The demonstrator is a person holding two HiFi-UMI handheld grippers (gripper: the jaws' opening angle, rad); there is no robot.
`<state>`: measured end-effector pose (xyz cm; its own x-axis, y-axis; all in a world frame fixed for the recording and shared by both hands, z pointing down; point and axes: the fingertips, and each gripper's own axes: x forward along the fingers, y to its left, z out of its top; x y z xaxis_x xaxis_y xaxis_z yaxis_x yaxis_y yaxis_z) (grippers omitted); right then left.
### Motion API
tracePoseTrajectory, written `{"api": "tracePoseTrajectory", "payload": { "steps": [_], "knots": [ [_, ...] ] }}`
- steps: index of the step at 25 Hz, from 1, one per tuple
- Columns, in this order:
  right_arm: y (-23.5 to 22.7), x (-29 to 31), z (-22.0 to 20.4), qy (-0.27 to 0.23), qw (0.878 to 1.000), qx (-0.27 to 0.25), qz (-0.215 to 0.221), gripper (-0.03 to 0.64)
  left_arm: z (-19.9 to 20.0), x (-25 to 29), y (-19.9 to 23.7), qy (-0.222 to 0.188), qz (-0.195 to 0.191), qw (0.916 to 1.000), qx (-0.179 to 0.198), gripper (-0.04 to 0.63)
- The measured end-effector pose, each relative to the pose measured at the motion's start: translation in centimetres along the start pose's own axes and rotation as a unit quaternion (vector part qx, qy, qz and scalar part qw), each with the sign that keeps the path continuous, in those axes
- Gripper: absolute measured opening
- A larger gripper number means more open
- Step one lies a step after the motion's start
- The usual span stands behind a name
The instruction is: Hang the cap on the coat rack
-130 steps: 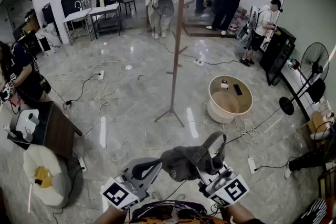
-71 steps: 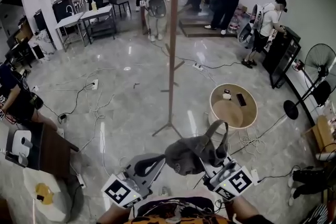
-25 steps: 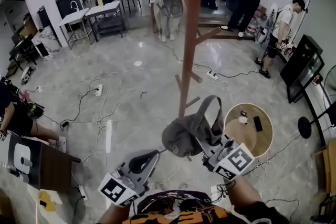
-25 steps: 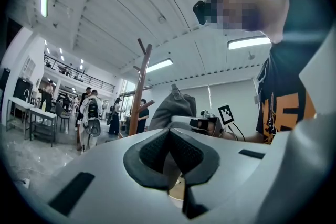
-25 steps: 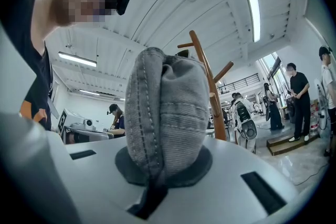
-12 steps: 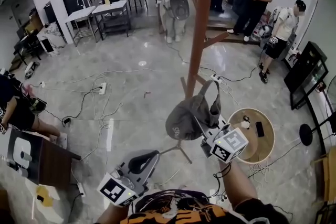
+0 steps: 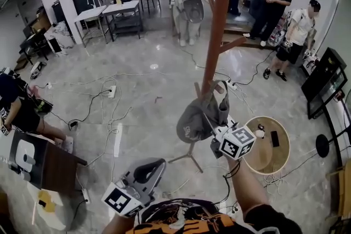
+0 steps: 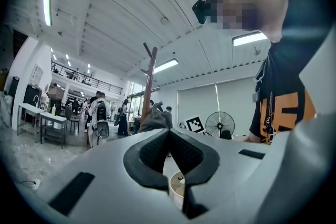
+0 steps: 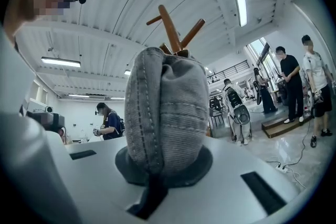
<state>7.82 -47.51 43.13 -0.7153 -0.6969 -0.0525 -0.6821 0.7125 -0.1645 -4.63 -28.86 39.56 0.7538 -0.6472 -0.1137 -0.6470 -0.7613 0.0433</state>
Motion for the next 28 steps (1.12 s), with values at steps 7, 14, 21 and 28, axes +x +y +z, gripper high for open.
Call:
{"api": "tracePoseTrajectory", "payload": {
  "steps": [7, 14, 21, 28],
  "knots": [
    [-1.3, 1.7, -2.0, 0.015, 1.000, 0.008, -0.008, 0.020, -0.1, -1.0, 0.4, 0.000, 0.011, 0.9999, 0.001, 0.021],
    [-2.4, 2.9, -3.3, 0.026, 0.999, 0.012, -0.019, 0.020, 0.0, -1.9, 1.2, 0.000, 0.023, 0.9997, 0.000, 0.021],
    [-3.6, 3.4, -4.2, 0.032, 0.999, -0.004, -0.037, 0.020, -0.5, -2.3, 1.8, 0.010, 0.033, 0.9994, -0.001, 0.021],
    [-3.3, 2.7, -4.5, 0.039, 0.995, -0.077, -0.041, 0.108, -0.4, -2.3, 2.3, 0.005, 0.028, 0.9996, -0.006, 0.021]
  ]
}}
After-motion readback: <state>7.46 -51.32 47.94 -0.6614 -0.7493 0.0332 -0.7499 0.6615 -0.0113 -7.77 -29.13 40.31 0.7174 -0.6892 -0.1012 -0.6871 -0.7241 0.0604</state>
